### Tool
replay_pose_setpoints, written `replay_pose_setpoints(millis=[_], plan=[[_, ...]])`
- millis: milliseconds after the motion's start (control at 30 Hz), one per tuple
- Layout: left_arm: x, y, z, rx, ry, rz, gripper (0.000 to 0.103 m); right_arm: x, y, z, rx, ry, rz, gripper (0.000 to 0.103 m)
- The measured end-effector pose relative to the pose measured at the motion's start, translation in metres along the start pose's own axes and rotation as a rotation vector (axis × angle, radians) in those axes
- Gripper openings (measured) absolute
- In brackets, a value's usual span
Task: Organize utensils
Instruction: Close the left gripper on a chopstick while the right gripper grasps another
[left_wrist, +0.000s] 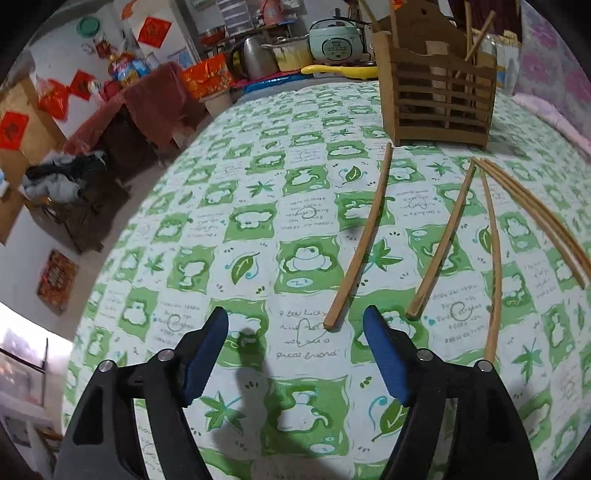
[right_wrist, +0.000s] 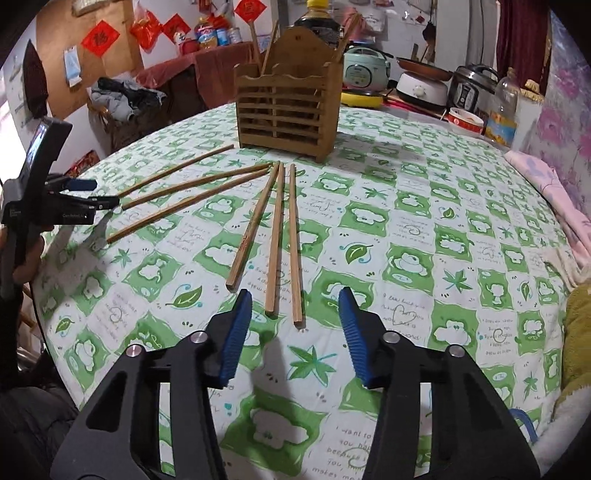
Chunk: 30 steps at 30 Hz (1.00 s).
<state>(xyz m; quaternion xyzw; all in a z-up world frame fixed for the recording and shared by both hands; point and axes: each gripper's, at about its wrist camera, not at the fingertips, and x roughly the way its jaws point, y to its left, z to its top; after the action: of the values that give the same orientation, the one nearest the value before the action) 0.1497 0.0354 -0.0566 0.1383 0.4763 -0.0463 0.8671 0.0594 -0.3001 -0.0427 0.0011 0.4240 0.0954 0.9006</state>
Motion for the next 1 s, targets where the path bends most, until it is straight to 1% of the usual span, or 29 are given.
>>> replay_pose_setpoints(millis=[33,100,233,300,367,433,500,567,633,700,800,833,867,900,967,1000], plan=[[0.0,0.001,0.0,-0.006,0.003,-0.009,0.076,0.0,-0.003,-0.001,0.013,0.002,-0.001,0.047],[0.0,0.003,0.0,-0.009,0.005,-0.023,0.076,0.001,-0.007,-0.002,0.026,0.016,0.003,0.041],[-0.003,-0.003,-0.002,0.014,-0.007,-0.013,0.076,0.008,-0.004,-0.003,0.01,0.056,-0.012,0.034],[-0.004,-0.006,-0.002,0.031,-0.016,-0.007,0.076,0.016,-0.005,-0.002,0.017,0.092,-0.01,0.024],[-0.006,-0.009,-0.004,0.045,-0.024,-0.005,0.076,0.02,-0.008,-0.002,0.037,0.114,-0.004,0.019],[-0.007,-0.011,-0.005,0.056,-0.028,-0.008,0.076,0.021,-0.009,-0.002,0.048,0.116,-0.003,0.019],[-0.009,-0.012,-0.006,0.067,-0.032,-0.021,0.076,0.021,-0.012,-0.002,0.07,0.11,-0.043,0.016],[-0.011,-0.014,-0.008,0.082,-0.037,-0.051,0.075,0.022,-0.019,-0.001,0.109,0.104,-0.063,0.017],[-0.011,-0.016,-0.008,0.091,-0.034,-0.075,0.075,0.023,-0.023,-0.001,0.126,0.107,-0.049,0.019],[-0.009,-0.015,-0.006,0.088,-0.022,-0.106,0.072,0.025,-0.02,0.0,0.102,0.115,-0.042,0.021],[-0.001,-0.007,0.003,0.051,0.009,-0.159,0.064,0.025,-0.018,0.0,0.085,0.116,-0.047,0.022],[0.002,-0.004,0.006,0.034,0.018,-0.183,0.059,0.025,-0.019,0.0,0.093,0.116,-0.041,0.022],[0.005,-0.001,0.008,0.019,0.025,-0.211,0.05,0.025,-0.017,0.0,0.098,0.116,-0.038,0.022],[0.006,0.0,0.009,0.009,0.025,-0.224,0.046,0.025,-0.017,0.0,0.099,0.116,-0.037,0.022],[0.006,-0.001,0.009,0.007,0.02,-0.225,0.027,0.024,-0.015,0.0,0.094,0.114,-0.043,0.019],[0.005,-0.003,0.009,0.015,0.017,-0.227,0.022,0.024,-0.015,0.0,0.09,0.113,-0.04,0.016]])
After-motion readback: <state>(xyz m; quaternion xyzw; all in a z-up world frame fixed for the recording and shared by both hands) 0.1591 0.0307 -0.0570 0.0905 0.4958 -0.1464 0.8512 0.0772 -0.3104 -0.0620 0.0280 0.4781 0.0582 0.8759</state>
